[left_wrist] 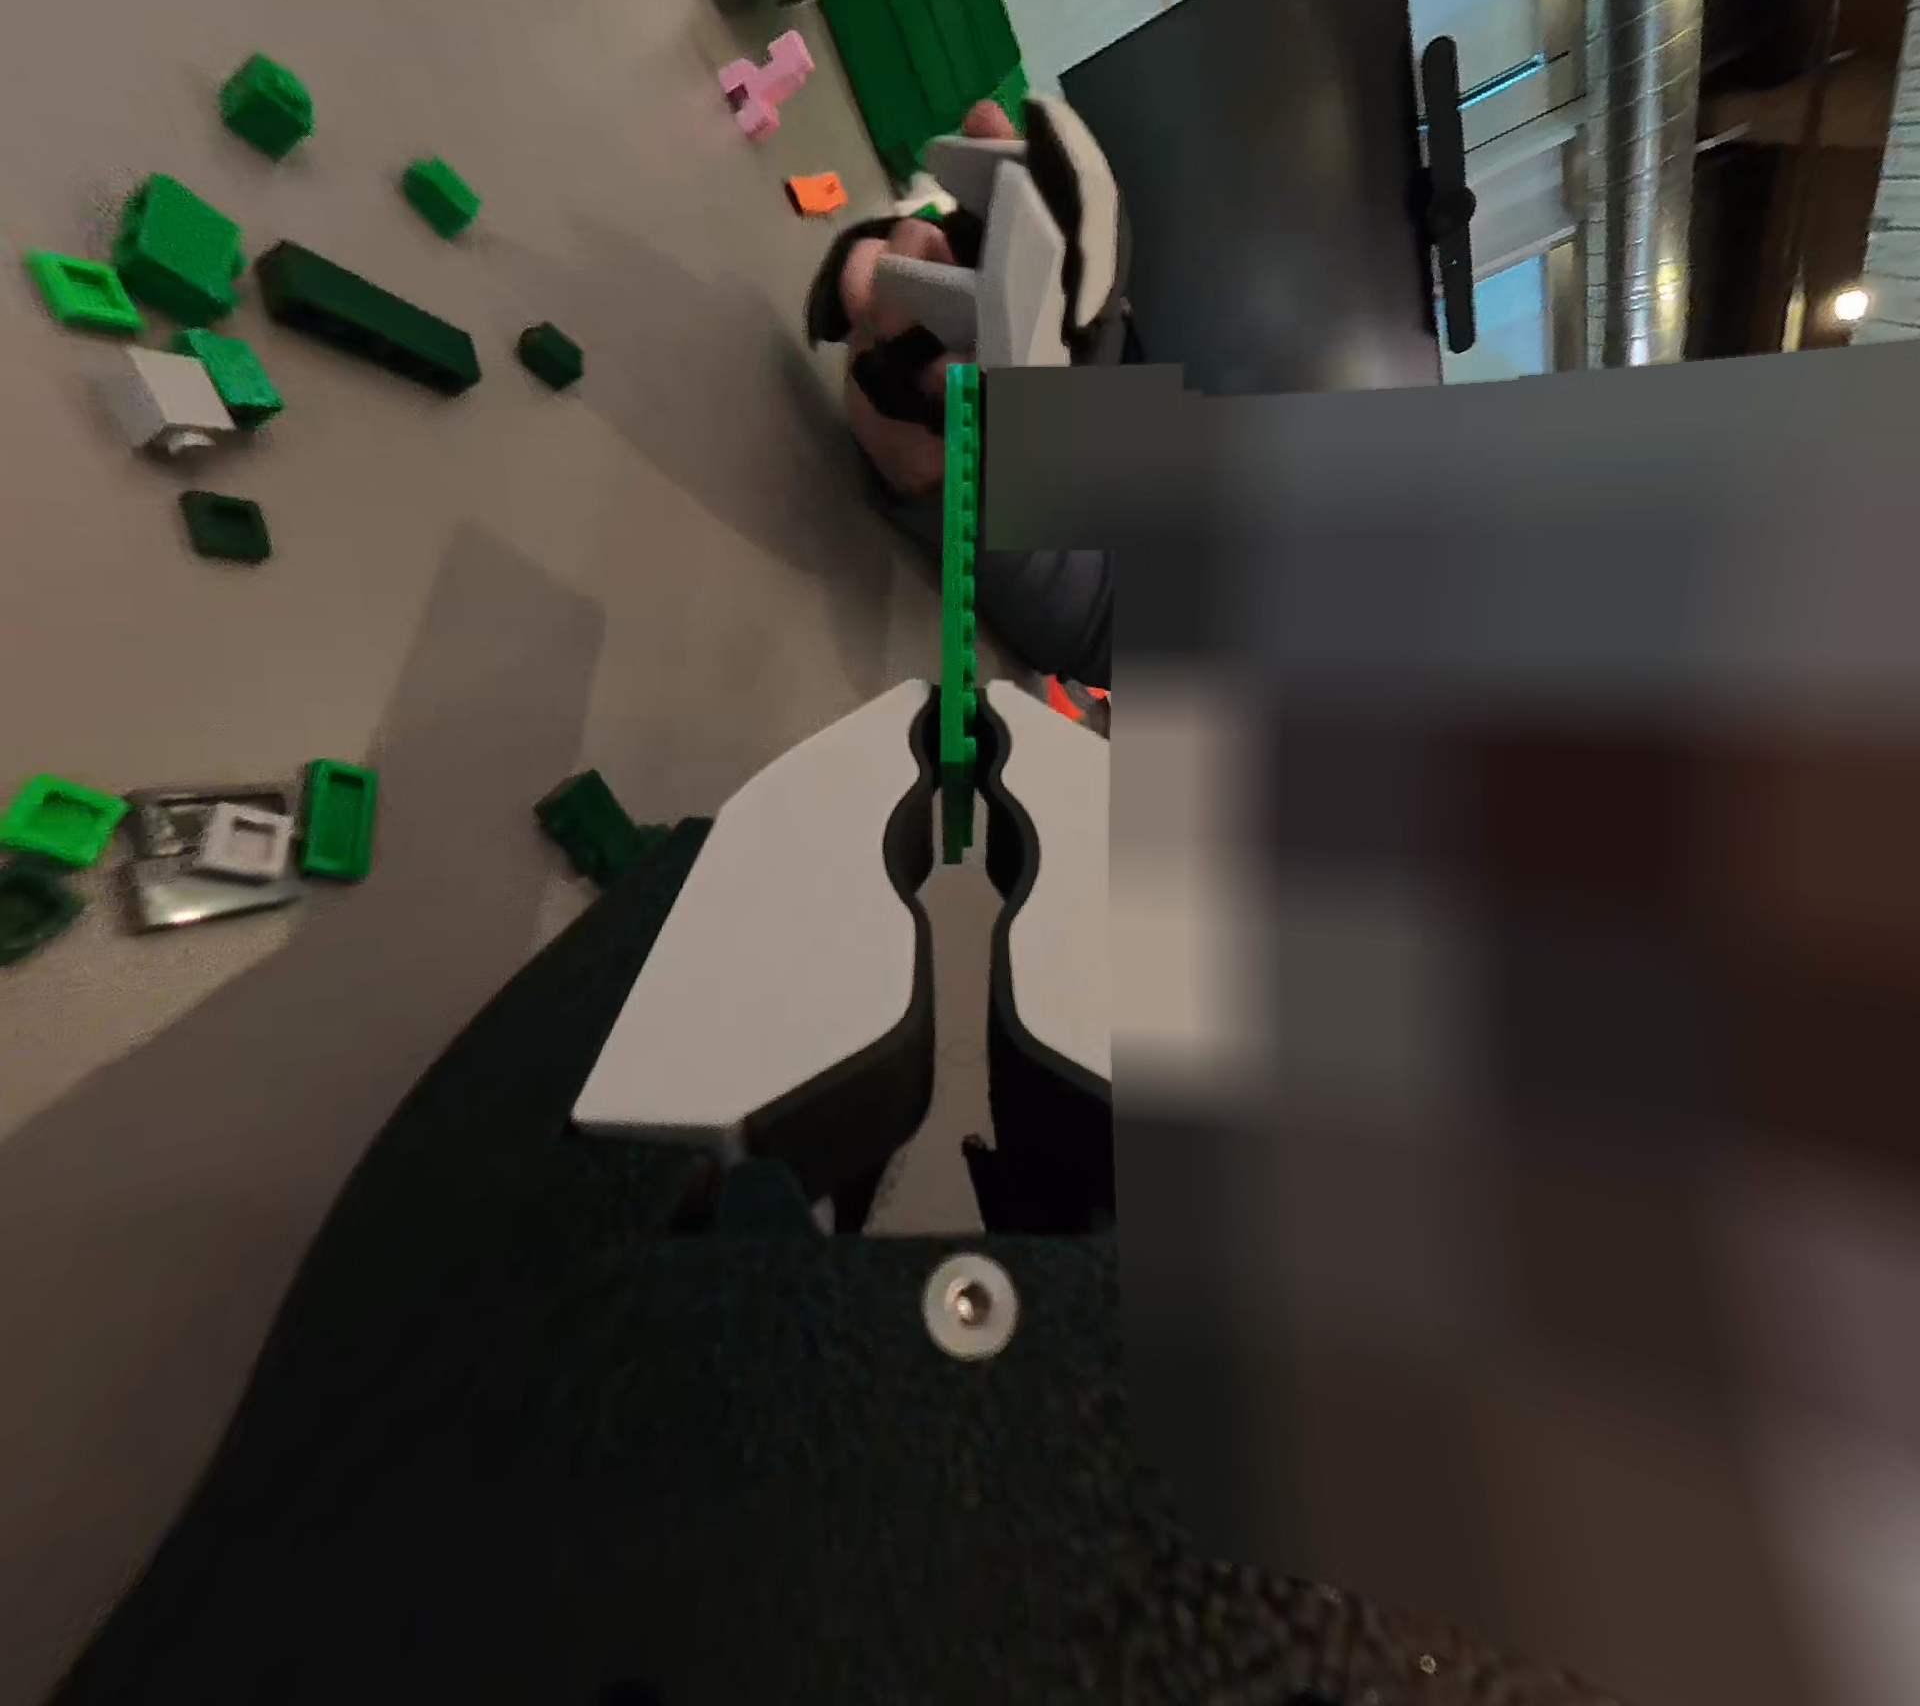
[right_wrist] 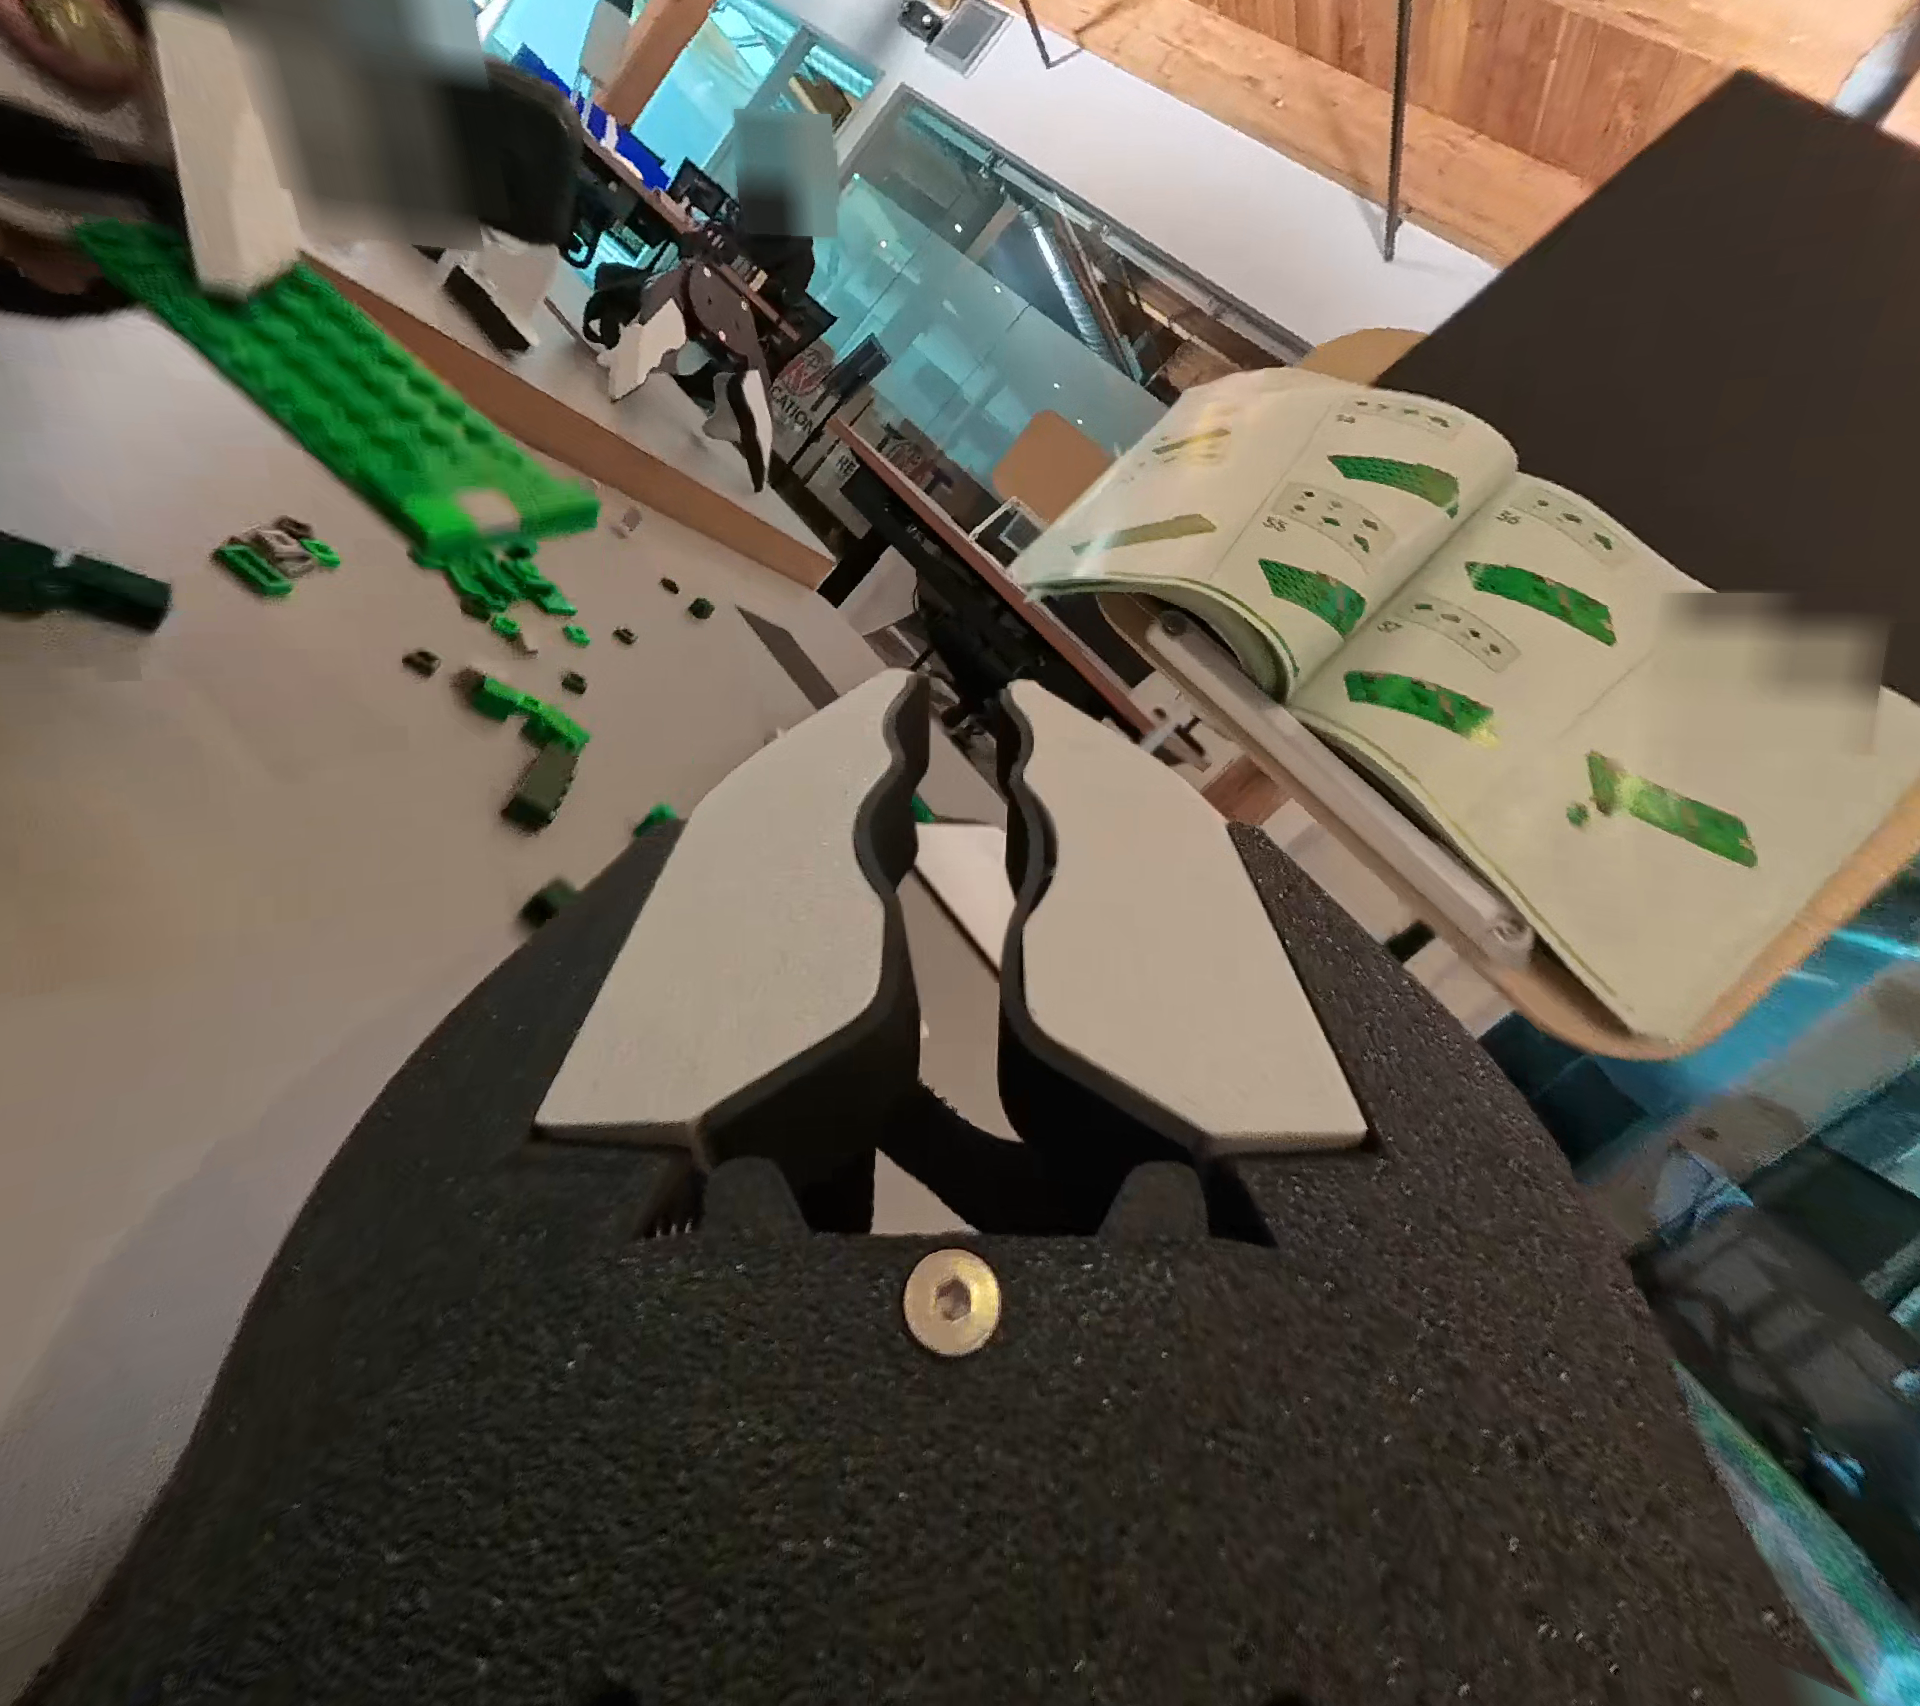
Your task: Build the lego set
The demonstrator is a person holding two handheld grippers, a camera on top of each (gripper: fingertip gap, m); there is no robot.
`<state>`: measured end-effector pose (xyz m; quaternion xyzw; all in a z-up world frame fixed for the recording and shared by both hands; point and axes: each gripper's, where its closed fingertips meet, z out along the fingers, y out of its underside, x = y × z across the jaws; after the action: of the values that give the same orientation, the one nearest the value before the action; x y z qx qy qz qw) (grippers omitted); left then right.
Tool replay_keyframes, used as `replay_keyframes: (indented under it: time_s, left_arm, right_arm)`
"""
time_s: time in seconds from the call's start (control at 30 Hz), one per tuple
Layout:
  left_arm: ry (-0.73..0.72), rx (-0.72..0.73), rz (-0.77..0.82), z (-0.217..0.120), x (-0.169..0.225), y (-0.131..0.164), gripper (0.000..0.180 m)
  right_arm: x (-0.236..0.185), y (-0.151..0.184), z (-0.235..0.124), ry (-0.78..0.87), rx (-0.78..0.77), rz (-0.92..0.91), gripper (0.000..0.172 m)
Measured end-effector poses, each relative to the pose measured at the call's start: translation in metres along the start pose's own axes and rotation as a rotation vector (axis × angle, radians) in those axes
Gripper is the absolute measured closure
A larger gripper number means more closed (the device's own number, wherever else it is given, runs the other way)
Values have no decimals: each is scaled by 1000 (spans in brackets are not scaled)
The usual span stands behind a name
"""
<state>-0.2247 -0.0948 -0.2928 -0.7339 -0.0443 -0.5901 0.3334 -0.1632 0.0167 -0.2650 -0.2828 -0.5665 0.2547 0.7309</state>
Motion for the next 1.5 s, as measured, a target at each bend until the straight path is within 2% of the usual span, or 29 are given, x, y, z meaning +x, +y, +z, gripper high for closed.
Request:
replay_keyframes:
  time_s: [0.07, 0.17, 0.23, 0.33, 0.5, 0.53, 0.67, 0.77, 0.87, 0.97, 1.1, 1.2, 1.33, 1.4, 1.47, 1.5]
  left_arm:
    - [61, -11, 12, -14, 15, -10, 176]
    - [-19, -70, 39, -27, 9, -18, 176]
    - [-18, -81, 27, -33, 7, -22, 176]
    - [36, -132, 23, -35, 6, -12, 176]
    - [11, -186, -51, -32, -4, 9, 176]
    - [18, -199, -59, -32, -2, 16, 176]
    - [-10, -271, -155, -33, -10, 41, 176]
    - [-4, -313, -173, -33, -15, 47, 176]
    - [-12, -318, -215, -35, -28, 50, 176]
    - [21, -306, -214, -37, -27, 50, 176]
    - [50, -295, -195, -38, -25, 50, 176]
    - [74, -289, -175, -40, -23, 50, 176]
    - [76, -321, -165, -41, -23, 56, 176]
    - [113, -400, -147, -41, -16, 69, 176]
    - [123, -414, -144, -41, -14, 71, 176]
    - [124, -415, -143, -41, -14, 71, 176]
  right_arm:
    - [-8, 3, 20, 2, -4, -59, 162]
    - [-11, 8, 43, 20, -24, -84, 162]
    - [-10, 13, 51, 25, -38, -74, 163]
    - [-6, 17, 55, 33, -54, -41, 164]
    - [-8, 19, 54, 3, -57, 19, 166]
    - [-12, 18, 53, -21, -54, 21, 172]
    - [-32, 7, 56, -192, -31, 87, 172]
    - [-53, 9, 67, -364, -116, 97, 172]
    - [-76, 16, 84, -602, -261, 136, 172]
    - [-85, 15, 103, -768, -333, 186, 168]
    - [-107, 9, 94, -1099, -400, 169, 162]
    - [-104, 19, 98, -1096, -451, 23, 161]
    - [-107, 4, 98, -1150, -412, 118, 163]
    - [-117, -2, 81, -1276, -400, 91, 165]
    - [-129, -6, 60, -1409, -421, 51, 165]
    - [-131, -3, 58, -1410, -436, 15, 164]
